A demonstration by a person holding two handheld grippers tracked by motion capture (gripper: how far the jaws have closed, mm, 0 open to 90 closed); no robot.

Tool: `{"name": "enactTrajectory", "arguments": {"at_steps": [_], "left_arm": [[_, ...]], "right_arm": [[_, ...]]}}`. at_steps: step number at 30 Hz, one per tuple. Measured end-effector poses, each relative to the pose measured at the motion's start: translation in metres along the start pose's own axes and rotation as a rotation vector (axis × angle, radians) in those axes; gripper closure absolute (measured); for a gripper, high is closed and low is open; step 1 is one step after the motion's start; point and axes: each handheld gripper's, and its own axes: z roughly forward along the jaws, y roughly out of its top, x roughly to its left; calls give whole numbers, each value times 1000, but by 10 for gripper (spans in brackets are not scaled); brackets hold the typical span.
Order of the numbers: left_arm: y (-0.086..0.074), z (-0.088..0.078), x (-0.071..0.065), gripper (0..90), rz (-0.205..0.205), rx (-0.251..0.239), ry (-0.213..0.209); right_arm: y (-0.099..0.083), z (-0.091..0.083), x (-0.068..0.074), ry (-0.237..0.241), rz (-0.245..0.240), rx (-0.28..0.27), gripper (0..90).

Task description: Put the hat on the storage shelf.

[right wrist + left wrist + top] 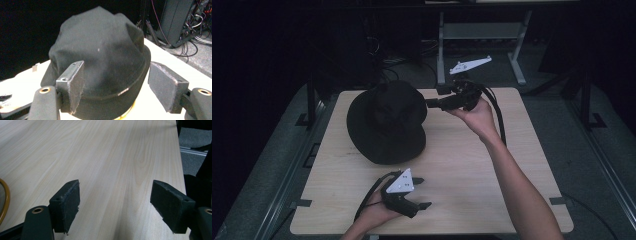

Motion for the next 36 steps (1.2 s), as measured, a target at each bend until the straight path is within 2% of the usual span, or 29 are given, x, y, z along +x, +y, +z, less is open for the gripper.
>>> {"name": "enactTrajectory", "arguments": {"at_steps": [5, 6, 13, 21, 27, 33, 36], "left_arm": [[0, 0, 0, 232, -7, 3, 1], [-1, 0, 1, 232, -6, 4, 2], [-1, 0, 1, 231, -18, 3, -1], [-1, -1, 3, 229, -23, 7, 6], [-2, -3, 4, 229, -28, 5, 11], [-3, -4, 5, 229, -42, 3, 9], [-2, -5, 5, 229, -40, 5, 13]], "right_arm": [[-10, -5, -1, -8, -4, -3, 282], [-17, -8, -2, -9, 3, 0, 281], [-36, -16, -7, -6, 36, -4, 261], [-50, -22, -5, 2, 41, -2, 244], [-66, -29, -4, -13, 40, 5, 236], [-85, -40, -7, -15, 68, 1, 235], [-95, -46, -7, 1, 86, -12, 234]]}}
